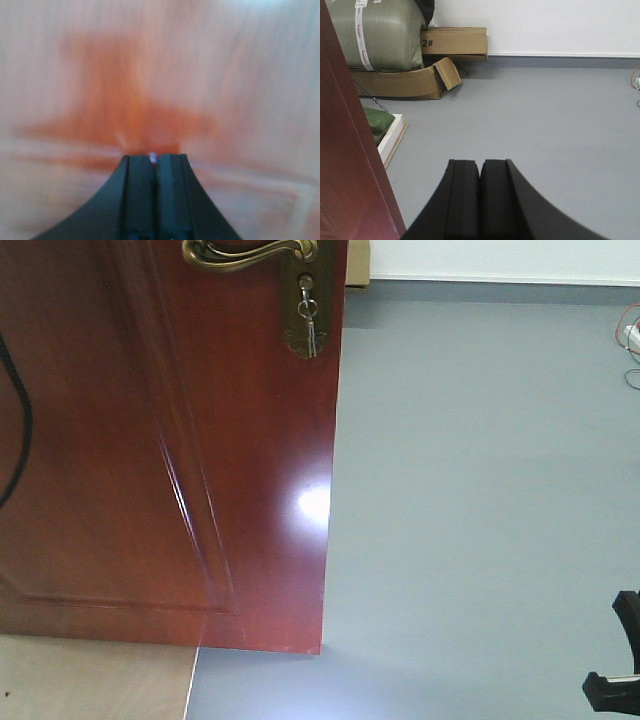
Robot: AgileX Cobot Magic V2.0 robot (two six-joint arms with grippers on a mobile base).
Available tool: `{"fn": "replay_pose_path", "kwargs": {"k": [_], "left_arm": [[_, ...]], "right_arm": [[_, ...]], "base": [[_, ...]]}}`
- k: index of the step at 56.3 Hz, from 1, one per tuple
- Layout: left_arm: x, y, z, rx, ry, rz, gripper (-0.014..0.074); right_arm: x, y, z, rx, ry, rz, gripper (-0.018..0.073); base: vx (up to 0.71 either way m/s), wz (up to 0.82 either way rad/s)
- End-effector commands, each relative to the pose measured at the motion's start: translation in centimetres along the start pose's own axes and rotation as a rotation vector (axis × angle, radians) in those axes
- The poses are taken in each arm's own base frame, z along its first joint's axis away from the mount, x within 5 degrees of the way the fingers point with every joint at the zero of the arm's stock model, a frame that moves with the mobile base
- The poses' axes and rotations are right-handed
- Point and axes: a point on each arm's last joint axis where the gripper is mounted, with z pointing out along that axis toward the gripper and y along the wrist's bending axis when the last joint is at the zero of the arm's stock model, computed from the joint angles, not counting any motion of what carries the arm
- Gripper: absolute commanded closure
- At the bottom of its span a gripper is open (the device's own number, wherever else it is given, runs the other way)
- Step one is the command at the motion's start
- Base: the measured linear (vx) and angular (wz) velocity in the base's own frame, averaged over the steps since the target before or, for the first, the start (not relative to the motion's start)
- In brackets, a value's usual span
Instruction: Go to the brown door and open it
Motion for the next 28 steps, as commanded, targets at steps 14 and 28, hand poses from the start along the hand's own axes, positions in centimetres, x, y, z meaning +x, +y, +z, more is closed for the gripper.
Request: {"fn": "replay_pose_path", "kwargs": {"k": [14, 28], "left_arm": [[-3.41, -0.15, -1.45, -0.117, -0.138, 0.205, 0.0584], [-2.63, 0.06, -1.20, -0.128, -0.069, 0.240, 0.0584]], "right_arm": [[-0.57, -0.05, -0.01, 0.006, -0.076, -0.010, 0.0559], [-0.57, -0.05, -0.01, 0.006, -0.076, -0.010, 0.0559]], "base": [[0.00, 0.00], [0.00, 0.00]]}}
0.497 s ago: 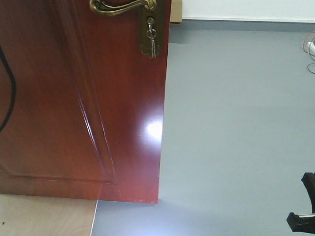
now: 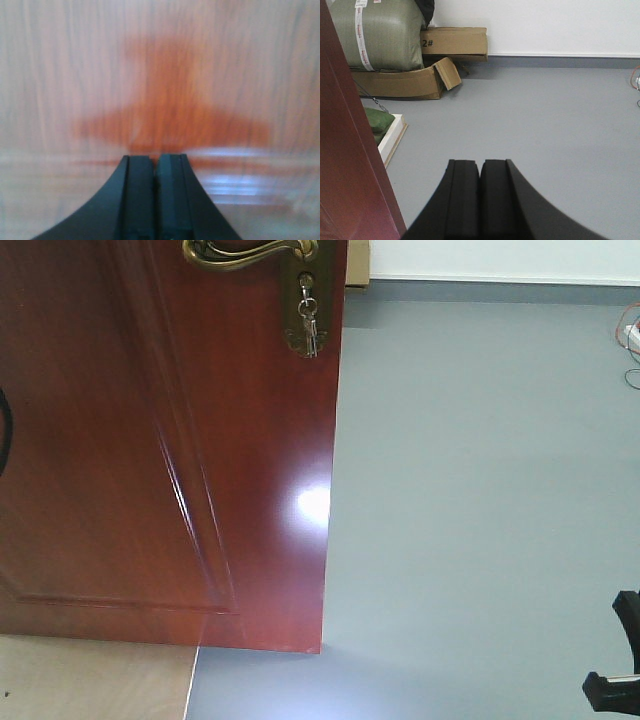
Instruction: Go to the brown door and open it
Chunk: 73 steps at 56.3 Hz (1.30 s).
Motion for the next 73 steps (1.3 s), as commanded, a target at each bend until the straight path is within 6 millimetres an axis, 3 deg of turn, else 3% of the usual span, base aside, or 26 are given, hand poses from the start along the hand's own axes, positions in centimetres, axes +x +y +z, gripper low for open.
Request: {"fn": "replay_pose_path", "kwargs": {"k": [1, 13, 24, 42, 55, 63, 73], "left_arm": [[-2.6, -0.2, -1.1, -0.001, -0.090, 0.001, 0.0584], [-3.1, -0.3, -3.3, 0.023, -0.062, 0.007, 0.0584], [-1.9, 0.0, -7.6, 0.021, -0.043, -0.007, 0.0584], [4.0, 0.7, -17.4, 0.015, -0.003, 0.000, 0.0584], [9.9, 1.4, -25.4, 0.010, -0.074, -0.003, 0.0584], [14.3, 1.9, -28.3, -0.018, -0.103, 0.000, 0.0584], [18.4, 2.4, -29.5, -0.062, -0.101, 0.006, 0.0584]], "right_arm": [[-0.6, 0.0, 0.0, 0.006, -0.076, -0.010, 0.0559], [-0.6, 0.0, 0.0, 0.006, -0.076, -0.010, 0.0559], [-0.6, 0.0, 0.0, 0.006, -0.076, -0.010, 0.0559], [-0.6, 0.0, 0.0, 0.006, -0.076, -0.010, 0.0559], [-0.6, 0.0, 0.0, 0.006, -0.076, -0.010, 0.0559], [-0.6, 0.0, 0.0, 0.006, -0.076, -0.010, 0.0559], [-0.6, 0.0, 0.0, 0.006, -0.076, -0.010, 0.0559]], "base": [[0.00, 0.00], [0.00, 0.00], [0.00, 0.00], [0.00, 0.00], [0.00, 0.00], [0.00, 0.00], [0.00, 0.00]]}}
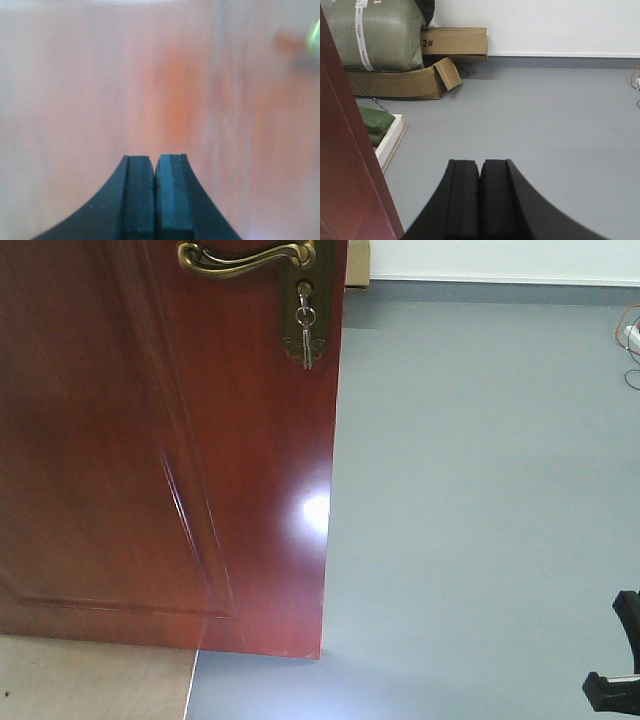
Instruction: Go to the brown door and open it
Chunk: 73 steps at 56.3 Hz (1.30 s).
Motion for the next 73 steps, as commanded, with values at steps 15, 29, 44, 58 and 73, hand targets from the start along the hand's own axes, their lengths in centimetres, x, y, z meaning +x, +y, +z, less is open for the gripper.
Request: {"fn": "replay_pose_path", "kwargs": {"k": [15, 29, 44, 58, 73], "left_arm": [[0.28, 0.22, -0.36, -0.028, -0.050, -0.011, 0.0584], [-0.04, 0.32, -0.39, -0.037, -0.085, -0.072, 0.0584], [-0.33, 0.11, -0.41, -0.008, -0.122, -0.129, 0.0584], [0.05, 0.09, -0.37, -0.010, -0.086, -0.082, 0.0584], [0.18, 0.08, -0.36, -0.010, -0.071, -0.073, 0.0584]], "right_arm": [[-0.57, -0.05, -0.01, 0.006, -0.076, -0.010, 0.0559], [-0.57, -0.05, -0.01, 0.006, -0.076, -0.010, 0.0559], [-0.57, -0.05, -0.01, 0.006, -0.076, -0.010, 0.0559], [-0.57, -0.05, -0.01, 0.006, -0.076, -0.010, 0.0559], [-0.57, -0.05, -0.01, 0.006, -0.076, -0.010, 0.0559]], "base": [[0.00, 0.00], [0.00, 0.00], [0.00, 0.00], [0.00, 0.00], [0.00, 0.00]]}}
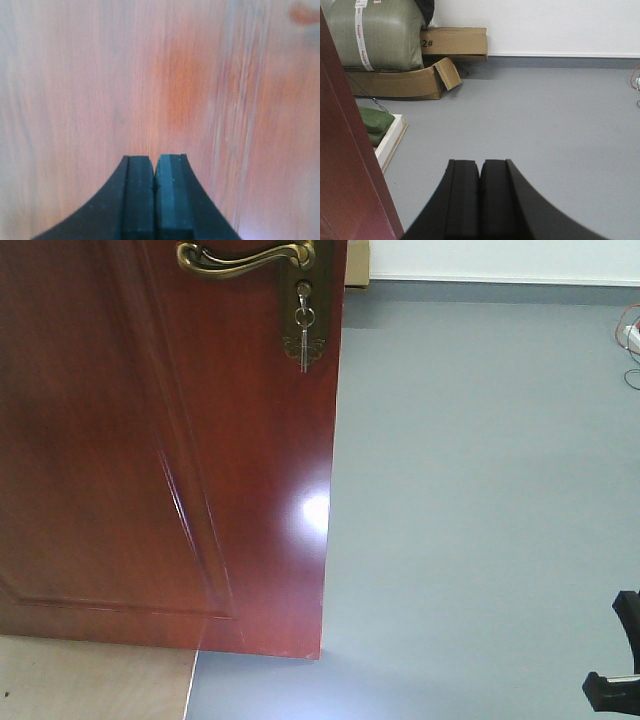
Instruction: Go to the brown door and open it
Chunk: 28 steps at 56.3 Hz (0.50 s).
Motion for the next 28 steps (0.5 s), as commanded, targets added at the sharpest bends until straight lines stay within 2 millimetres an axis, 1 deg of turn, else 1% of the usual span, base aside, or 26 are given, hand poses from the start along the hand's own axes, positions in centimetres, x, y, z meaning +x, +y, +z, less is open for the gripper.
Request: {"fn": "replay_pose_path", "kwargs": {"k": [1, 28], "left_arm": [[-1.35, -0.07, -0.18, 0.003, -0.103, -0.001, 0.0584], [-1.35, -0.07, -0.18, 0.003, -0.103, -0.001, 0.0584]], "right_arm": [[-0.57, -0.05, -0.01, 0.006, -0.076, -0.010, 0.0559], [-0.57, -0.05, -0.01, 0.006, -0.076, -0.010, 0.0559]], "base": [[0.00, 0.00], [0.00, 0.00]]}}
